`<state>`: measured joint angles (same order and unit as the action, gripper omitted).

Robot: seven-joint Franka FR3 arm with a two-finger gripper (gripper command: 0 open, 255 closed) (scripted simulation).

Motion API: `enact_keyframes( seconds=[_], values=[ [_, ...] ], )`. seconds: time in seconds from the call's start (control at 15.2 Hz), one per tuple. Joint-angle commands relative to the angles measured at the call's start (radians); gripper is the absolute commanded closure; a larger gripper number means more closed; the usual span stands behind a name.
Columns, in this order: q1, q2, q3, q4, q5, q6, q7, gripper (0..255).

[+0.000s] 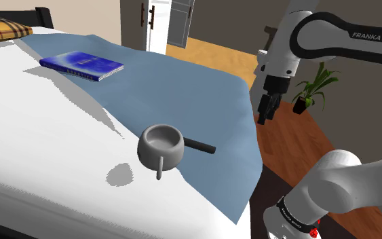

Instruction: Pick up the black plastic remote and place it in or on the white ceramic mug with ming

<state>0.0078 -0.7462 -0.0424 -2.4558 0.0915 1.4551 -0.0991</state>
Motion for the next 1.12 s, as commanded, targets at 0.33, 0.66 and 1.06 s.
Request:
enact_keyframes(
  seconds=[0.33,0.66,1.06],
  values=[
    [0.059,0.103,0.038,-0.040,0.018,0.198,-0.064,0],
    [0.115,0.229,0.079,-0.048,0.034,0.391,-0.124,0],
    [0.174,0.401,0.133,-0.021,0.042,0.606,-0.188,0]
  ],
)
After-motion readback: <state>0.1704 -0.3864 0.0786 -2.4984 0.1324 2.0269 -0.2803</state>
